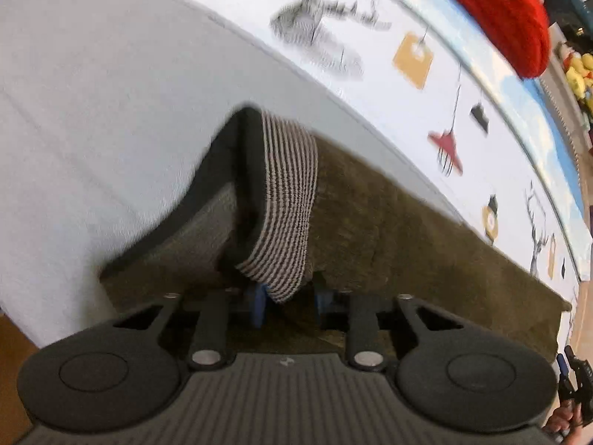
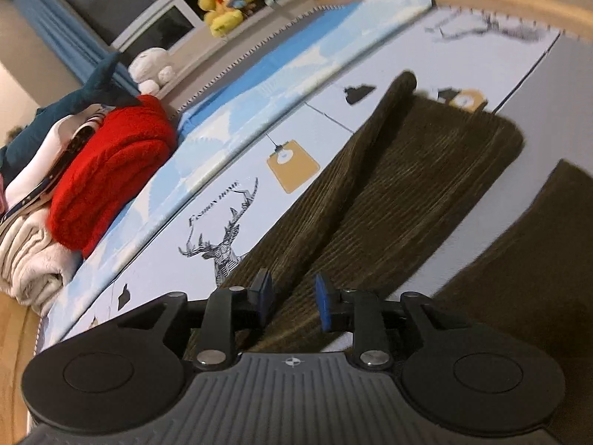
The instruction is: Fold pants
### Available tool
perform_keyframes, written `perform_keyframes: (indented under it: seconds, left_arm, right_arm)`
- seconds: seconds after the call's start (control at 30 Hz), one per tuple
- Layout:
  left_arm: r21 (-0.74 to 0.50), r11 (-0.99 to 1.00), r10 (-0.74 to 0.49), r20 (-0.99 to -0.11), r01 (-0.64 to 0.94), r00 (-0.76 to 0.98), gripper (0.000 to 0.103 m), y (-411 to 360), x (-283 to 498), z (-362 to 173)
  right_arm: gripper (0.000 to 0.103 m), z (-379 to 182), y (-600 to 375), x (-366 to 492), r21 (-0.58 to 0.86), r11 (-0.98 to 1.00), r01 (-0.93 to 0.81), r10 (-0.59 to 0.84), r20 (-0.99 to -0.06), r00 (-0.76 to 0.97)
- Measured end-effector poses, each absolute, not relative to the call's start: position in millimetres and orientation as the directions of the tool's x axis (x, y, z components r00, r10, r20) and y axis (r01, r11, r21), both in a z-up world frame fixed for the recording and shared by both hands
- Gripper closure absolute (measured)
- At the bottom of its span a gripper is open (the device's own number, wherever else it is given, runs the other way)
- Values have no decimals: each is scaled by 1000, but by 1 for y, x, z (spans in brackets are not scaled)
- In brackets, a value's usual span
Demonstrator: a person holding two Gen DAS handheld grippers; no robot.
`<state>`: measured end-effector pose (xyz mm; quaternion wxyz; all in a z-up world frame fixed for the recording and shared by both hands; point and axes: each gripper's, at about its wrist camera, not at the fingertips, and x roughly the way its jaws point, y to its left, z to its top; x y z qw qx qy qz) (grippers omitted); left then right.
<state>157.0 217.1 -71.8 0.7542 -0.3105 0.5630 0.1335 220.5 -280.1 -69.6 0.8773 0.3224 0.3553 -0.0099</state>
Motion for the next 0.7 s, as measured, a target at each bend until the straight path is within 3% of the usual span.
perform_keyframes:
  seconds: [0.17, 0.3, 0.6, 0.63, 0.67, 0.7]
  left_arm:
    - [-295, 804, -63, -906, -516, 419, 81, 211, 161, -49]
    - [-328, 756, -126, -922, -566, 366, 68, 218, 166, -60]
    - [-297, 748, -137, -944, -593, 300, 68, 218, 180, -81]
    - [-288, 755, -129, -946, -589, 298, 69, 218, 180, -80]
    - [-278, 767, -118, -947, -579, 298, 74, 216, 181, -79]
    - [-268, 778, -110, -948, -568, 297, 75, 215, 182, -79]
  right_arm:
    - [73, -98, -299, 260, 625, 704, 337, 205, -633, 746]
    - [67, -124, -310, 288, 623, 663, 415, 177, -670, 721]
    - [66, -144, -310, 324, 633, 643, 430, 168, -665, 727]
    - [74, -145, -307, 326, 624, 654, 428, 160, -667, 728]
    - [91, -144, -306, 327, 613, 665, 426, 151, -669, 727]
    - [93, -143, -303, 329, 601, 678, 424, 143, -673, 725]
